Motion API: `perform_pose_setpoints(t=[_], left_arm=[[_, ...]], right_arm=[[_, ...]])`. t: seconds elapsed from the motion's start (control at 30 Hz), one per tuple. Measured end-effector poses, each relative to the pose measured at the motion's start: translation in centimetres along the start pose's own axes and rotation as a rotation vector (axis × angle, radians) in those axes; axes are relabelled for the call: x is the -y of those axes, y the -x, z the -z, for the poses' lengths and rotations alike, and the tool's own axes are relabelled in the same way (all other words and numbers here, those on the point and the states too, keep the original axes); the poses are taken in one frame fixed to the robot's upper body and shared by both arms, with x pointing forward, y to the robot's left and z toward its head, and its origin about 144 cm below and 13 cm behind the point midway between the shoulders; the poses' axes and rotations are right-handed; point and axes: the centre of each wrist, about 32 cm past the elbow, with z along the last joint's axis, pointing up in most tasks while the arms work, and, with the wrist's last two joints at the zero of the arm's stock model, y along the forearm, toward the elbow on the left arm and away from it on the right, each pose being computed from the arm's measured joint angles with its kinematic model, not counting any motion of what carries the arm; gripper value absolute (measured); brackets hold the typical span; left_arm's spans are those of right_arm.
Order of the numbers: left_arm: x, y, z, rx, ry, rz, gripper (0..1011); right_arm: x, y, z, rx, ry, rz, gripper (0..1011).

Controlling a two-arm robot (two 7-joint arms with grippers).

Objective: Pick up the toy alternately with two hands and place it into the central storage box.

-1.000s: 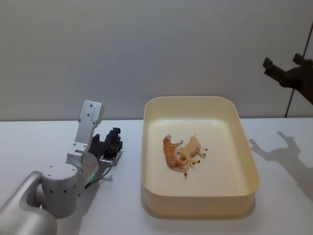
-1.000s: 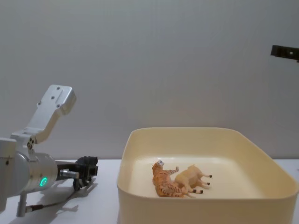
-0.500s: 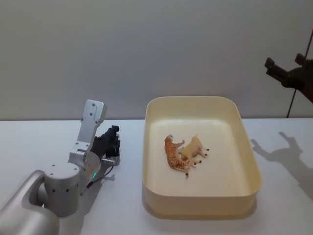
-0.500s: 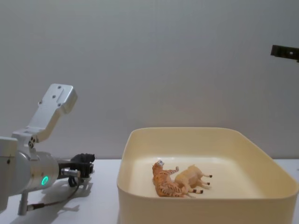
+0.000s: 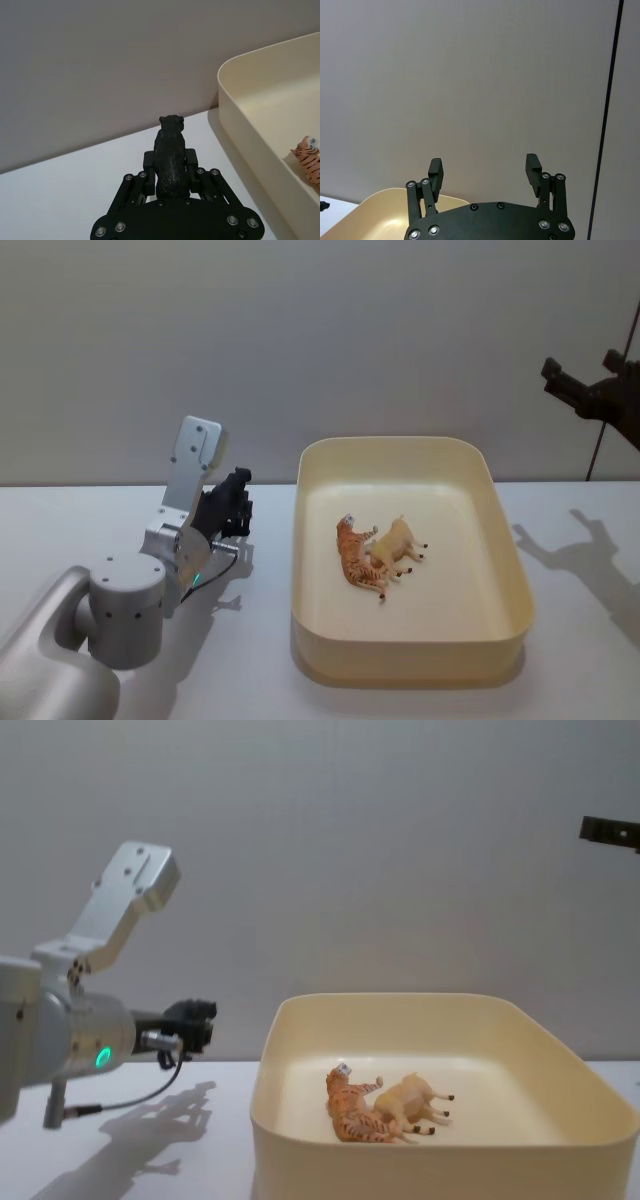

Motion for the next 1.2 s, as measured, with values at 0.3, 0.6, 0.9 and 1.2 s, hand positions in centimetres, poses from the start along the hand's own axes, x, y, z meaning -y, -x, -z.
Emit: perform_pose_setpoints(t=[0.3,0.6,0.9,1.2], left_arm=[[-0.9,0.2,-2.2,0.076,0.025,0.071,331],[-1.4,0.6,-4.4,0.157,0.045,0.176,331],[-1.3,1.6,-7.0,0.223,0.083,0.296,330],[-1.0,2.4,-8.1,0.258,0.079,0.391,332]], right_arm=[[0.0,0.0,0.0,0.0,0.0,0.0,1001],[0.0,0.0,0.0,0.0,0.0,0.0,1001],[0.0,0.0,0.0,0.0,0.0,0.0,1001],[0.0,0.0,0.0,0.0,0.0,0.0,1001]])
